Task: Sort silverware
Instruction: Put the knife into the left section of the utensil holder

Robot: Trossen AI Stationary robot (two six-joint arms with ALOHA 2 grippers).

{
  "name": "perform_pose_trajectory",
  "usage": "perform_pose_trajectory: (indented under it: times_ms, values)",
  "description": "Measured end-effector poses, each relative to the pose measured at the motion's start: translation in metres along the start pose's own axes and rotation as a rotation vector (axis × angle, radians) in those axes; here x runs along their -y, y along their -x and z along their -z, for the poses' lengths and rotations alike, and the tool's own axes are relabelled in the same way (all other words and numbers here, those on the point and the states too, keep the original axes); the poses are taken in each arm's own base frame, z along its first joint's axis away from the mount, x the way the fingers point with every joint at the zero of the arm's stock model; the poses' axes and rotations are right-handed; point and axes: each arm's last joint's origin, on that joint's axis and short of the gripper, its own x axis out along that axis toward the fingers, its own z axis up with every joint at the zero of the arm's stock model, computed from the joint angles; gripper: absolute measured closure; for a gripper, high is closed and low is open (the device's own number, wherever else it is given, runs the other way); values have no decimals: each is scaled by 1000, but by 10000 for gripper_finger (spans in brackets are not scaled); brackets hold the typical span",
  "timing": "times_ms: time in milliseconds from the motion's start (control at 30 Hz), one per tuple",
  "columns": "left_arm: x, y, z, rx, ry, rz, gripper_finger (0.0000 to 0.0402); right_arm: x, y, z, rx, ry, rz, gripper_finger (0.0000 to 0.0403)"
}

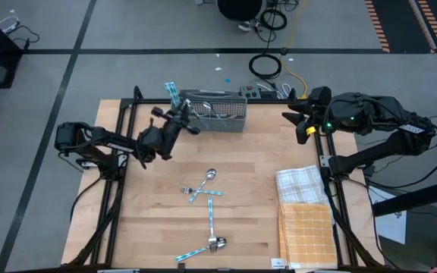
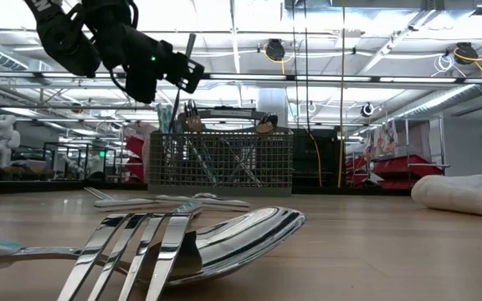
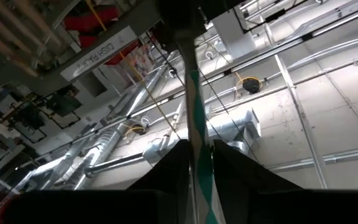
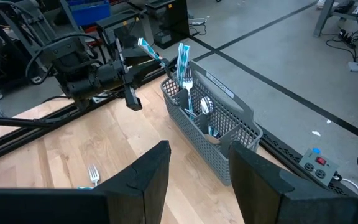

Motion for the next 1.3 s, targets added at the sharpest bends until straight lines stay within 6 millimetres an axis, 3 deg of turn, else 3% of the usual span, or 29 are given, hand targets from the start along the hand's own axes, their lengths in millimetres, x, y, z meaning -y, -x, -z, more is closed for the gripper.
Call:
perform_pose_trajectory:
  times_ms: [633, 1167, 1300]
  values:
    - [12, -18, -9, 46, -2, 87, 310, 0, 0, 0, -1, 15, 1, 248]
    - [11, -26, -20, 108, -216, 71, 310, -1, 0, 0, -16, -7, -27, 248]
    - [11, -26, -18, 89, -156, 67, 310, -1, 0, 1, -16, 0, -27, 248]
